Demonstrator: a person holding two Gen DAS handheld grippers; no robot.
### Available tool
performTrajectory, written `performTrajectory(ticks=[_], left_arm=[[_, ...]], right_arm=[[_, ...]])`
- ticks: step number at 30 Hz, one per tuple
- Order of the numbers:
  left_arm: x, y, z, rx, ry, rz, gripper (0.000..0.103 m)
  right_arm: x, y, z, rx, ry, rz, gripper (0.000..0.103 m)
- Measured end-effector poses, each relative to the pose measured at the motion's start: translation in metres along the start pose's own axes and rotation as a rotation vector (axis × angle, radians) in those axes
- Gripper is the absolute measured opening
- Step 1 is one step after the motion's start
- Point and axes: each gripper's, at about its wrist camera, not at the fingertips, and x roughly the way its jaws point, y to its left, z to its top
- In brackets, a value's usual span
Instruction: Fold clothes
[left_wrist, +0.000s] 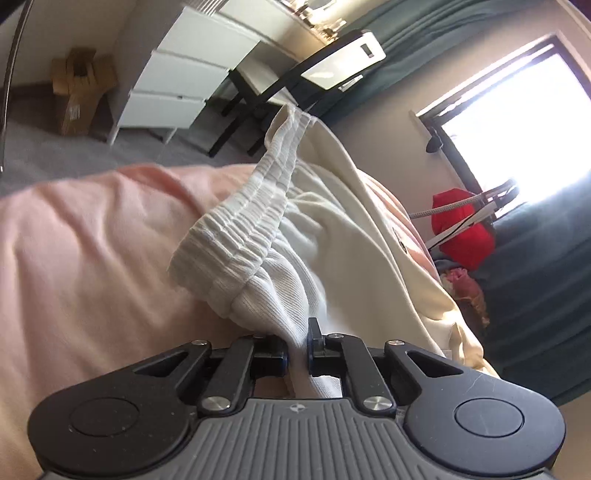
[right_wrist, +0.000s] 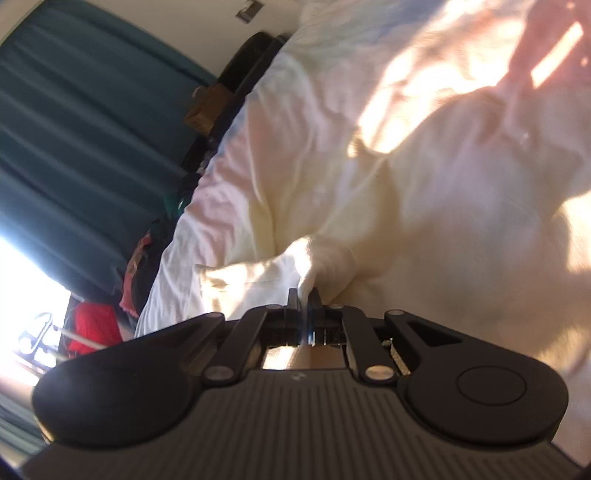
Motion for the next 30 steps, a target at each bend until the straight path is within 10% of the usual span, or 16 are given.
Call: performTrajectory(ticks=[10, 16, 19, 26, 30], left_arm=[[-0.097, 0.023, 0.07, -0.116, 0.003, -0.041, 0.007], [-0.107, 0.052, 0.049, -0.002, 0.124, 0.084, 0.008], [-0.099, 0.055, 0.031, 0.168, 0.149, 0.187, 0.01], [-0.106, 0.023, 0.009, 0.401, 0.114, 0.266, 0.042], [-0.123, 0.005, 0.001, 0.494, 0.005, 0.331, 0.067]], right_arm=[[-0.034, -0.002, 0.028, 0.011, -0.075, 0.016, 0.006], [-0.093, 0.002, 0.031, -0.085, -0.235, -0.162, 0.006], [-0.097, -0.011, 0.03, -0.124, -0.17, -0.239, 0.006], [-0.094, -0.027, 0.029, -0.122, -0.031, -0.291, 0.014], [-0.108, -0.006, 0.026, -0.243, -0.121, -0.309, 0.052]])
